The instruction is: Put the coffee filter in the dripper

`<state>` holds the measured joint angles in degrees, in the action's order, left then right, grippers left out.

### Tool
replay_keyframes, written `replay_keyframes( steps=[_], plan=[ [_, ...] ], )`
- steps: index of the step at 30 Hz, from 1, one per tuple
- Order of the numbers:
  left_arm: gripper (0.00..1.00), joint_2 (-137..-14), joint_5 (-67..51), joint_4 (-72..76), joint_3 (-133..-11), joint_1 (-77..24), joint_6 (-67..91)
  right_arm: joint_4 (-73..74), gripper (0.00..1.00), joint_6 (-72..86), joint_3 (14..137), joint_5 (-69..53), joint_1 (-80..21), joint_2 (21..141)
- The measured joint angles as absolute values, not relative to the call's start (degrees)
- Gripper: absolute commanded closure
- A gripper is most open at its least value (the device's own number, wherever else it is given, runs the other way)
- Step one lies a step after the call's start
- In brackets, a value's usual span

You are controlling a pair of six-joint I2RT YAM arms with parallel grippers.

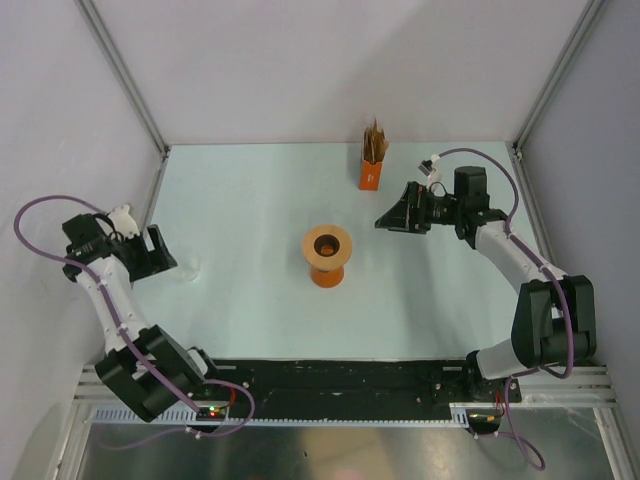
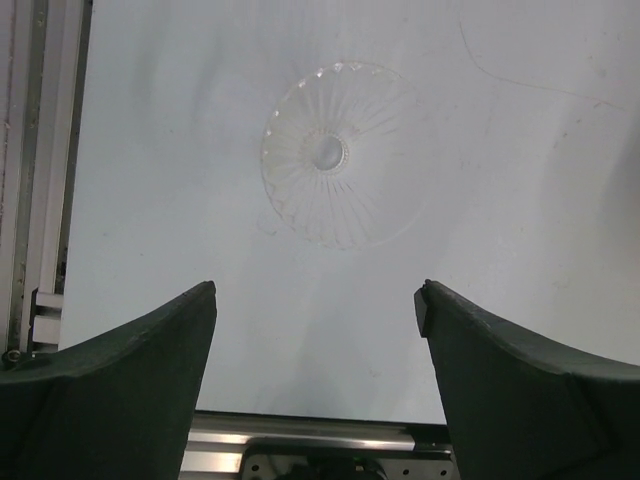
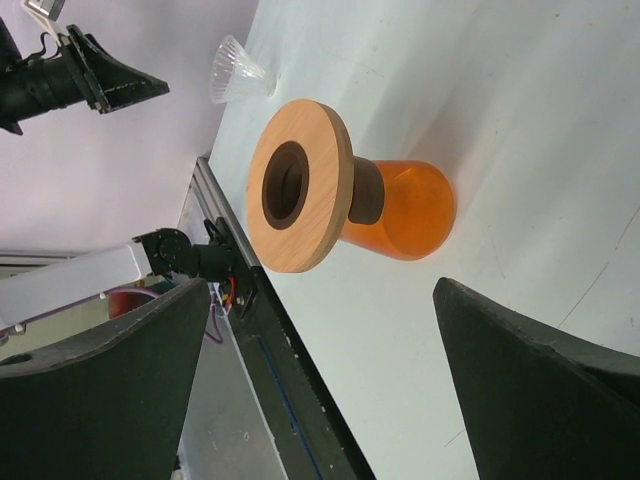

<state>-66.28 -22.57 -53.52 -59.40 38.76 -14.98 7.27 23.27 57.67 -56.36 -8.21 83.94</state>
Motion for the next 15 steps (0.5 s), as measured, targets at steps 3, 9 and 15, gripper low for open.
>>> replay_keyframes(
  steps=[3, 9, 15],
  plan=[
    [0.18, -67.6, -22.3, -51.0, -58.8, 38.8, -14.2, 7.5, 0.01, 23.0, 57.7, -56.4, -8.4, 83.9],
    [0.21, -73.6, -20.9, -46.4, -58.2, 38.8, -12.0, 8.0, 0.01, 22.7, 57.7, -56.3, -8.9, 84.0],
    [0.26, -79.1, -21.5, -42.5, -56.8, 38.8, -10.6, 8.2, 0.01, 22.4, 57.7, -56.4, -9.2, 84.3]
  ],
)
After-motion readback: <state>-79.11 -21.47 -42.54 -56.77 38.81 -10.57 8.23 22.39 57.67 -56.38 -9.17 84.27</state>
